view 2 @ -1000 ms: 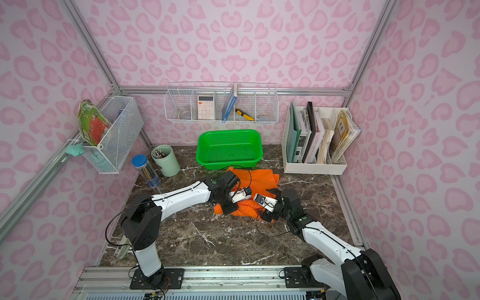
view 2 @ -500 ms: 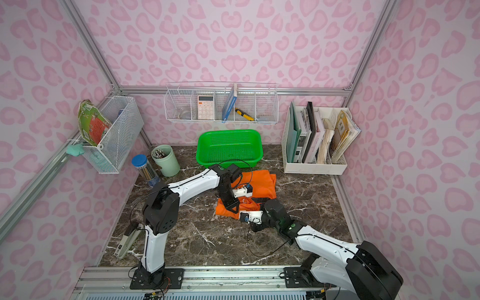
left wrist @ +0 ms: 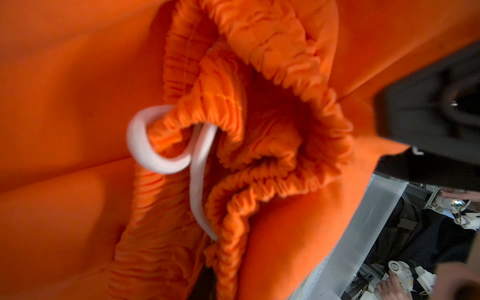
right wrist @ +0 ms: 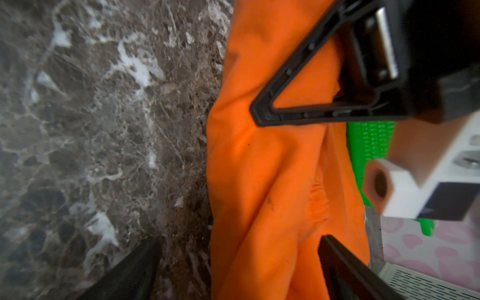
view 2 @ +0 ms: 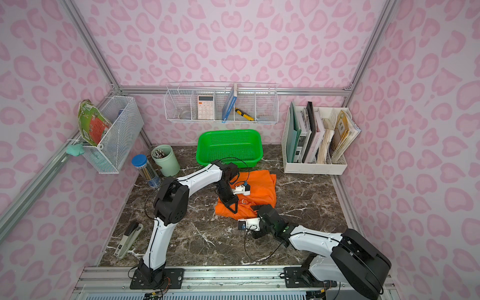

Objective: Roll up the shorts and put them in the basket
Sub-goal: Roll the shorts at the center of the board.

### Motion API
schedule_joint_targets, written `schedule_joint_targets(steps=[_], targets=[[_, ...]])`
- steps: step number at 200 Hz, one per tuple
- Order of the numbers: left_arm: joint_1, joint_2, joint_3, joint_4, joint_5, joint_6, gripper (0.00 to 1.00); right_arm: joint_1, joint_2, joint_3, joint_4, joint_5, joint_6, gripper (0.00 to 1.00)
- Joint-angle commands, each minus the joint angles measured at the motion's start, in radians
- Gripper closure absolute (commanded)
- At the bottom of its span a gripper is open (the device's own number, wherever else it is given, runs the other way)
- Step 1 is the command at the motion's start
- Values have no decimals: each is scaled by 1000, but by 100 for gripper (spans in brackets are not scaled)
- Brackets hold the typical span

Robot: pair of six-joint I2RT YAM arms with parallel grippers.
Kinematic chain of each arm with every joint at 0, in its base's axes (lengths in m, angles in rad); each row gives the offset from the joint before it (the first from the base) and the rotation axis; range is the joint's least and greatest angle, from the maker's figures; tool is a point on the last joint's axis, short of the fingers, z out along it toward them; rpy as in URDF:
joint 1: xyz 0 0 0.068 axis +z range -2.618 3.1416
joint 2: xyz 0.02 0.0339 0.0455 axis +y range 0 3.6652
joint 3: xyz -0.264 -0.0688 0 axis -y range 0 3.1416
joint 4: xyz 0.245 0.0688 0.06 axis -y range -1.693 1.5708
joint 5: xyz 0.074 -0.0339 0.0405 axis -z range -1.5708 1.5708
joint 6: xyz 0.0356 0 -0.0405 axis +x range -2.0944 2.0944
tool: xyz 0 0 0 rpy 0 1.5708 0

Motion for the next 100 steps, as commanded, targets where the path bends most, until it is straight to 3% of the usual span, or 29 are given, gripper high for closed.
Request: schedule_joint_targets(steps=[1,20,43,55,77,92,100], targets=[[6,1,3,-50,31,22,86,-14,78,24,69,45,-13,5],[8,-2,-4,-44,31,23,85,-52,138,51,84,17,-9,9],[6,-12,-21,-33,34,28,85,-101,185,90,47,-26,-19,23],[7,-16,-26,-29,36,31,85,-119,198,104,17,-46,-28,39],[6,-22,-35,-14,41,29,83,-141,198,114,-17,-82,-30,82],[7,-33,-49,12,33,20,76,-154,192,133,-66,-121,-20,100],[7,-50,-67,39,28,12,68,-161,191,149,-102,-144,-11,100]])
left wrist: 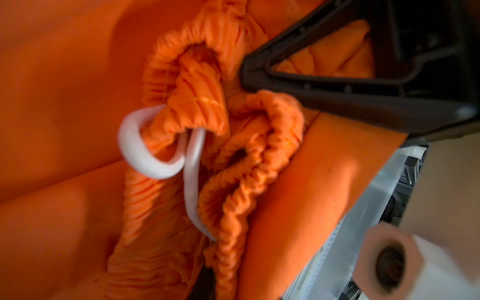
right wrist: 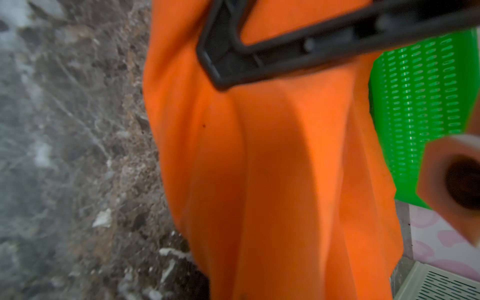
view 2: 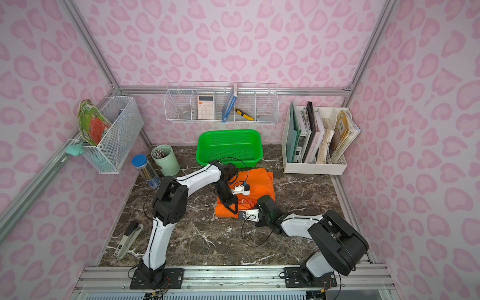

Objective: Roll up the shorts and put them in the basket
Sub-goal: Roll the shorts at the center of the board.

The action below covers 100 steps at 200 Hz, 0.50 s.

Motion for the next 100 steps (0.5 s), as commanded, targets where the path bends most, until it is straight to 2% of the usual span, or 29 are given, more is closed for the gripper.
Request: schedule_joint_targets(steps=[1,20,35,62,100], targets=[[1,-35,-30,9,-13,-7,67,-19,-6,33,-118,-49,12,100],[2,-106,-97,118,-36,-36,46,-47,-8,81,-220,-127,39,100],[2,-171,-143,188,-49,-58,35,-66,-10,113,-288,-180,56,100],[7,-294,-215,274,-74,-98,25,-92,-5,168,-403,-251,70,100],[21,-502,-374,383,-178,-156,19,-131,21,238,-541,-346,96,100]])
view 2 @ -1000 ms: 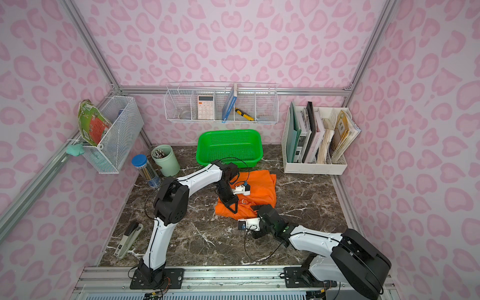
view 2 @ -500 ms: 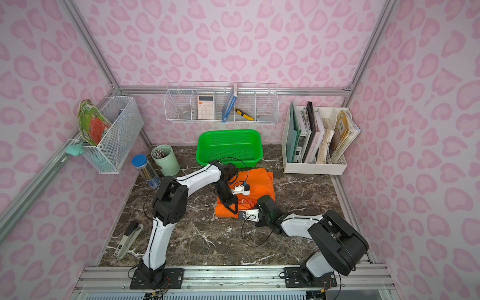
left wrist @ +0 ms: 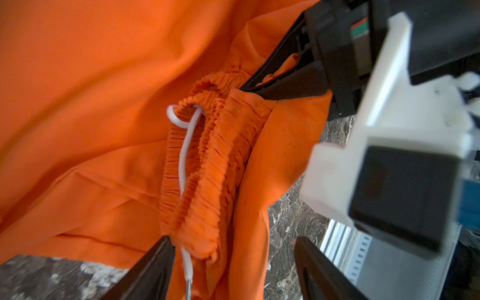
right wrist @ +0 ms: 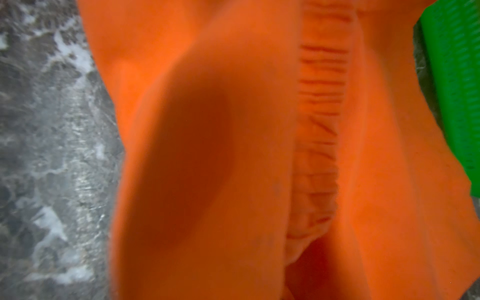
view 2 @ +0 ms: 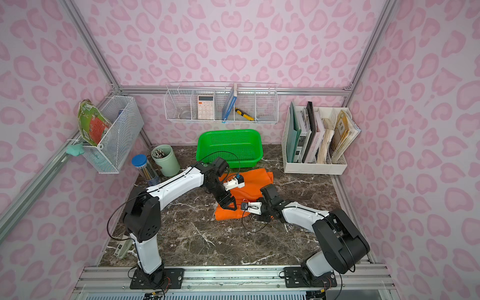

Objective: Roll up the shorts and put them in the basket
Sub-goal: Roll the shorts at the center of the board.

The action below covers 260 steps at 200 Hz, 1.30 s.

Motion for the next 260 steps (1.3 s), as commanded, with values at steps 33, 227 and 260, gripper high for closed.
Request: schedule_joint_targets(steps=[33,227,260], targets=[[24,-316,-257,266,-114,-103,19,-65,57,101,-242,-212,65,100],[-339,-153,-577,973,-732,270,1,-173,357,413,-600,-446,34,100],[-335,-91,-597,1049,-760,267,2,-174,372,407,-599,-456,26,100]])
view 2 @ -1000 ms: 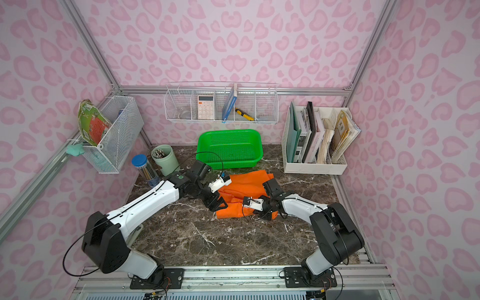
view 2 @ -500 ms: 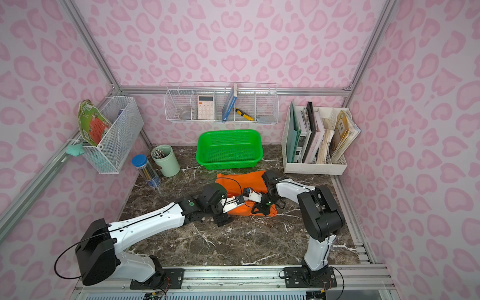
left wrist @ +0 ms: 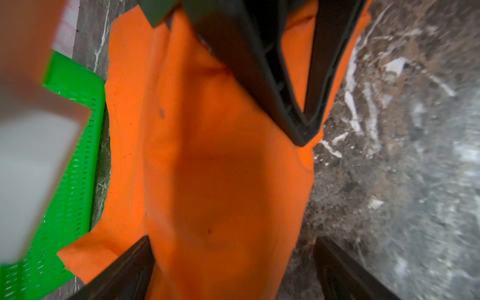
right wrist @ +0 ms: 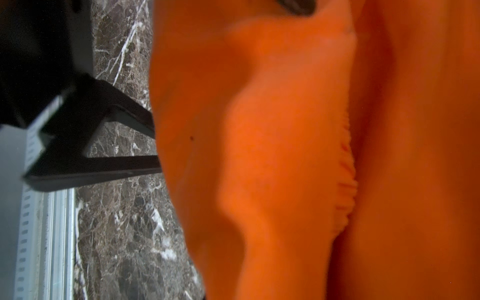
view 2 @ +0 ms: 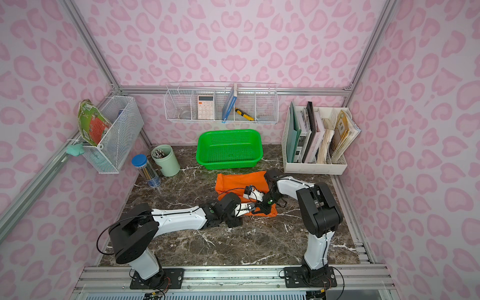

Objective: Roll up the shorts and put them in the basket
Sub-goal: Roll the shorts at the center of the board.

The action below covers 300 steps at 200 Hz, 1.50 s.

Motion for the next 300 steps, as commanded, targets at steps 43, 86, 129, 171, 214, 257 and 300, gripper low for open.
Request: schedule_joint_targets(steps=[43,86,129,171,214,257,300], targets=[[40,74,6,78,-17,-48,19,-6,15,-21,-15,-34,-14,100],[65,102,40,-5,52,-86,61,-12,2,-33,27,-38,12,79],[90,101,98,-170,110,-133,73,-35,-49,-73,153,-15,105,38],[93,78,118,-242,137,-150,74,-68,-197,-168,337,30,161,22],[103,63,148,-323,174,-161,75,-89,-381,-304,561,181,204,19],[143,80,261,-531,299,-190,76,-68,-589,-431,728,322,179,9],[187,124,367,-710,463,-200,76,76,-768,-591,842,481,21,2]])
